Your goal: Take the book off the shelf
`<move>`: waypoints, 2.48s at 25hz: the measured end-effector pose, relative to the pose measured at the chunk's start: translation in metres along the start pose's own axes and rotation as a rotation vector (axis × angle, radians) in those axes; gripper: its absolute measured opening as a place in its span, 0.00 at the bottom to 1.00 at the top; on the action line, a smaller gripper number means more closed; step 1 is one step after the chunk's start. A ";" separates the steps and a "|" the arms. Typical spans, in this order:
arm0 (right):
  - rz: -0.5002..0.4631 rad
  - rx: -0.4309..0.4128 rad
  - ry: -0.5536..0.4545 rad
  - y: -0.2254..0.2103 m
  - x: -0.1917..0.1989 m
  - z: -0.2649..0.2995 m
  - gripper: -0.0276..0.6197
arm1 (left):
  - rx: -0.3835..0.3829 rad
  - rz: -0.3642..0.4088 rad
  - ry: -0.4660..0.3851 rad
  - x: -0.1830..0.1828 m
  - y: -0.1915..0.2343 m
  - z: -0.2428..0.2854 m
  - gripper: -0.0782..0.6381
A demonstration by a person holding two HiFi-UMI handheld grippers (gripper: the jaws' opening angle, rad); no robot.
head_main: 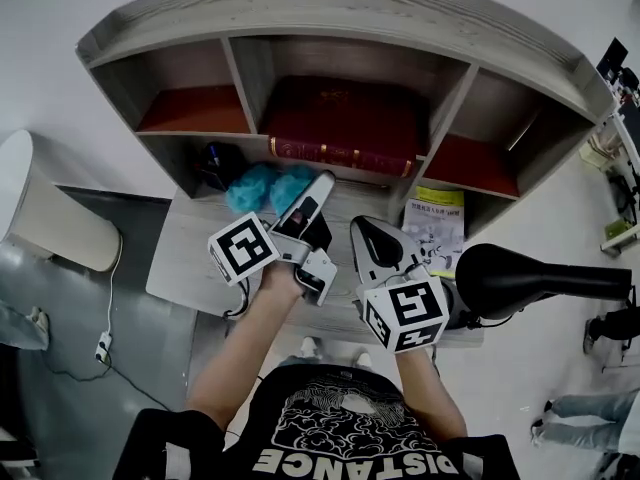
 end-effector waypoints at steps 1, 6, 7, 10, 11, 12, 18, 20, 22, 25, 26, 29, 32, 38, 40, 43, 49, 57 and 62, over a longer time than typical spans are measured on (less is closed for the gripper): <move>-0.002 0.005 0.000 0.001 0.000 0.002 0.07 | 0.009 -0.024 0.004 -0.003 0.001 0.003 0.39; -0.008 0.039 -0.001 0.005 -0.001 0.009 0.07 | 0.038 -0.143 0.014 -0.017 0.006 0.016 0.47; -0.009 0.046 -0.002 0.006 -0.001 0.010 0.07 | 0.038 -0.164 0.013 -0.019 0.008 0.018 0.49; -0.013 0.064 -0.001 0.009 0.000 0.013 0.07 | 0.033 -0.209 0.021 -0.024 0.013 0.022 0.52; -0.013 0.070 -0.001 0.010 0.000 0.014 0.07 | 0.031 -0.216 0.027 -0.026 0.014 0.024 0.53; -0.015 0.077 0.000 0.011 0.000 0.015 0.07 | 0.029 -0.222 0.033 -0.029 0.014 0.027 0.53; -0.017 0.119 0.006 0.013 0.003 0.019 0.07 | -0.005 -0.273 0.066 -0.041 0.017 0.046 0.53; -0.016 0.131 0.008 0.015 0.004 0.019 0.07 | -0.013 -0.305 0.084 -0.043 0.019 0.052 0.53; -0.015 0.141 0.010 0.017 0.004 0.019 0.07 | -0.008 -0.349 0.113 -0.042 0.020 0.055 0.53; -0.011 0.157 0.014 0.019 0.006 0.020 0.07 | 0.014 -0.387 0.135 -0.041 0.020 0.058 0.42; -0.008 0.162 0.017 0.020 0.007 0.020 0.07 | 0.017 -0.385 0.137 -0.041 0.019 0.058 0.41; -0.003 0.173 0.029 0.024 0.009 0.021 0.07 | 0.025 -0.379 0.139 -0.040 0.019 0.058 0.40; 0.000 0.186 0.034 0.025 0.008 0.021 0.07 | 0.037 -0.373 0.130 -0.041 0.019 0.058 0.40; 0.004 0.203 0.014 0.025 0.004 0.013 0.07 | 0.085 -0.386 0.120 -0.037 0.020 0.048 0.40; 0.003 0.199 -0.005 0.028 0.004 0.008 0.07 | 0.095 -0.381 0.104 -0.036 0.018 0.039 0.40; -0.001 0.188 -0.030 0.032 0.002 0.000 0.07 | 0.104 -0.365 0.080 -0.033 0.016 0.025 0.40; -0.012 0.146 -0.052 0.032 -0.005 -0.017 0.07 | 0.125 -0.357 0.019 -0.023 0.007 0.003 0.40; -0.016 0.096 -0.070 0.030 -0.011 -0.043 0.07 | 0.131 -0.326 -0.035 -0.002 -0.009 -0.023 0.40; -0.026 0.074 -0.081 0.034 -0.008 -0.063 0.07 | 0.131 -0.314 -0.067 0.018 -0.016 -0.050 0.40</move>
Point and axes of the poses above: the fingertips, and each gripper's own axes: z forward along the fingers, y to its left, x out of its underside, the point moved 9 cm from there along -z, backward along the fingers, and after that the axes turned 9 degrees about -y, right-handed, at the moved point
